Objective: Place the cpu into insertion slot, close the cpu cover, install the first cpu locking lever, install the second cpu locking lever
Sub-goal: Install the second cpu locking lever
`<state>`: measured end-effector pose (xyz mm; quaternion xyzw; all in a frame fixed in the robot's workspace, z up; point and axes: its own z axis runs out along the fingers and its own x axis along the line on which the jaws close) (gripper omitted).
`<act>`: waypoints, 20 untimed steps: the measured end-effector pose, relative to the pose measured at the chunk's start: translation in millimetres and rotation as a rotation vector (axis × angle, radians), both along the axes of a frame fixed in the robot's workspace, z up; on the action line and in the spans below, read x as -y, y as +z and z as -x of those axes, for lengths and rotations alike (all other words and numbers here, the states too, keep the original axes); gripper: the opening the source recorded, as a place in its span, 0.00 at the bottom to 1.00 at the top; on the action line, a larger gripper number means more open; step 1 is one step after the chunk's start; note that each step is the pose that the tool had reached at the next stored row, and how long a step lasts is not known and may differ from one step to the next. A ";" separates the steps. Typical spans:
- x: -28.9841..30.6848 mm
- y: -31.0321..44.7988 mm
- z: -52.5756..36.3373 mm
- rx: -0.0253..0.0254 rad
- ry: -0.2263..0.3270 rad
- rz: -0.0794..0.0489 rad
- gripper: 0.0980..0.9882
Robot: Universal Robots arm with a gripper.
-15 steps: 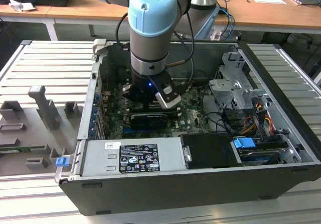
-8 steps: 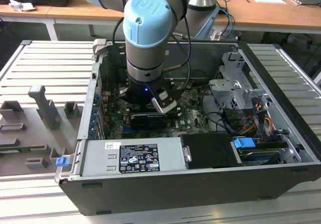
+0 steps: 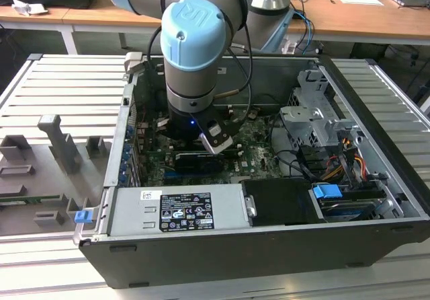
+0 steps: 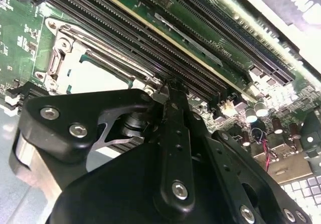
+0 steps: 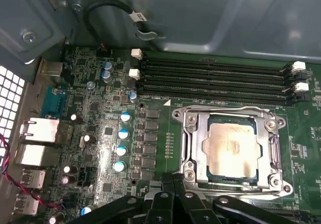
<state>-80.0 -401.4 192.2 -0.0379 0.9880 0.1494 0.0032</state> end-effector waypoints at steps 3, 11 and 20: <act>-0.1 1.7 0.1 0.0004 0.000 -0.001 0.01; -0.1 19.6 0.2 0.0000 0.000 -0.001 0.01; -0.1 22.7 0.2 0.0000 0.000 -0.001 0.01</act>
